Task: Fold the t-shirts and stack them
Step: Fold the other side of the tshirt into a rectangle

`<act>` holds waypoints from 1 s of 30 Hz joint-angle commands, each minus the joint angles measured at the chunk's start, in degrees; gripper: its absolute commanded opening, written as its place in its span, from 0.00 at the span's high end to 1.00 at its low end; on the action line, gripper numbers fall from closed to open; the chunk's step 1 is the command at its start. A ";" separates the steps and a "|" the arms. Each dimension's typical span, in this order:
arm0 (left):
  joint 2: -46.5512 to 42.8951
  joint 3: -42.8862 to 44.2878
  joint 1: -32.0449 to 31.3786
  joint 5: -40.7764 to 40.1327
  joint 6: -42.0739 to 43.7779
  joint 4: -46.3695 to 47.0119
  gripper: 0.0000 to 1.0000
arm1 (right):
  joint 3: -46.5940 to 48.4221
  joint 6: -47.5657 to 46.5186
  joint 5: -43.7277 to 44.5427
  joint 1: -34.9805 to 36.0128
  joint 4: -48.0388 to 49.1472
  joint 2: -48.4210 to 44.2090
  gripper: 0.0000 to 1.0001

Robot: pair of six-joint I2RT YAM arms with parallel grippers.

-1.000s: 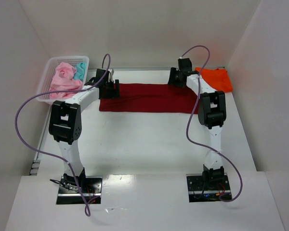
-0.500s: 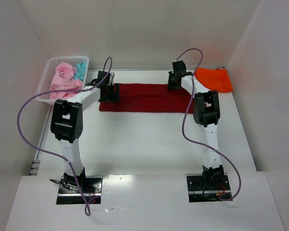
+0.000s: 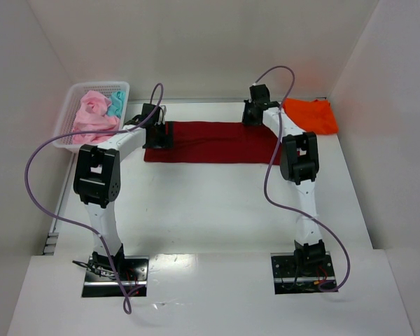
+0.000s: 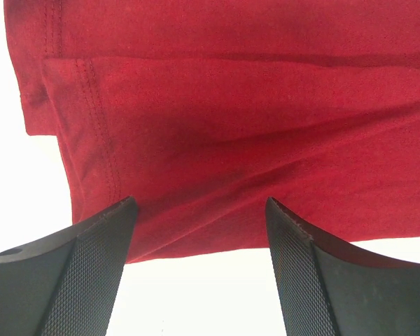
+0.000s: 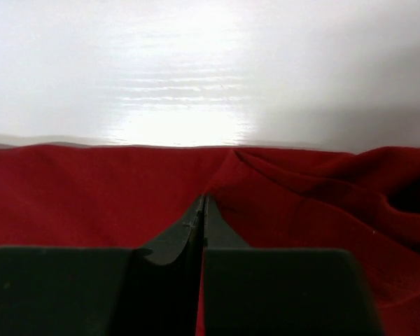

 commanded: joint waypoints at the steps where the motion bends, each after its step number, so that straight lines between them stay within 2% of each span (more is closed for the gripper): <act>1: 0.80 0.80 -0.20 -0.37 1.20 -0.18 0.18 | 4.40 -0.19 -0.63 1.44 0.84 0.67 1.00; 14: 0.80 0.79 -0.20 -0.37 1.73 -0.18 0.18 | 4.40 -1.42 -8.70 2.05 2.51 1.28 1.00; 17: 1.32 0.79 -0.20 0.15 1.73 -0.18 0.18 | 3.87 -2.21 -9.25 2.58 3.12 1.89 0.95; 19: 1.32 0.79 -0.20 0.15 1.73 -0.18 0.18 | 3.87 -2.73 -9.25 2.58 3.12 1.90 0.89; 21: 1.32 0.79 -0.20 0.67 1.73 -0.18 0.18 | 3.87 -2.73 -8.72 2.58 3.12 1.90 0.78; 22: 1.32 0.79 -0.20 0.68 1.73 -0.18 0.18 | 4.40 -2.73 -8.72 2.58 3.12 1.90 0.66; 24: 1.32 0.79 -0.20 0.68 1.73 -0.18 0.18 | 4.40 -2.73 -8.19 2.58 3.12 1.90 0.58; 25: 1.32 0.79 -0.20 0.68 1.73 -0.18 0.18 | 4.40 -2.73 -7.06 2.58 3.12 1.37 0.50; 28: 1.32 0.79 -0.20 1.38 1.73 -0.71 0.18 | 4.40 -3.26 -3.99 2.58 3.12 -1.17 0.35; 30: 1.32 1.32 -0.20 2.17 2.25 -0.71 0.17 | 4.40 -3.26 -3.45 2.06 3.65 -2.75 0.32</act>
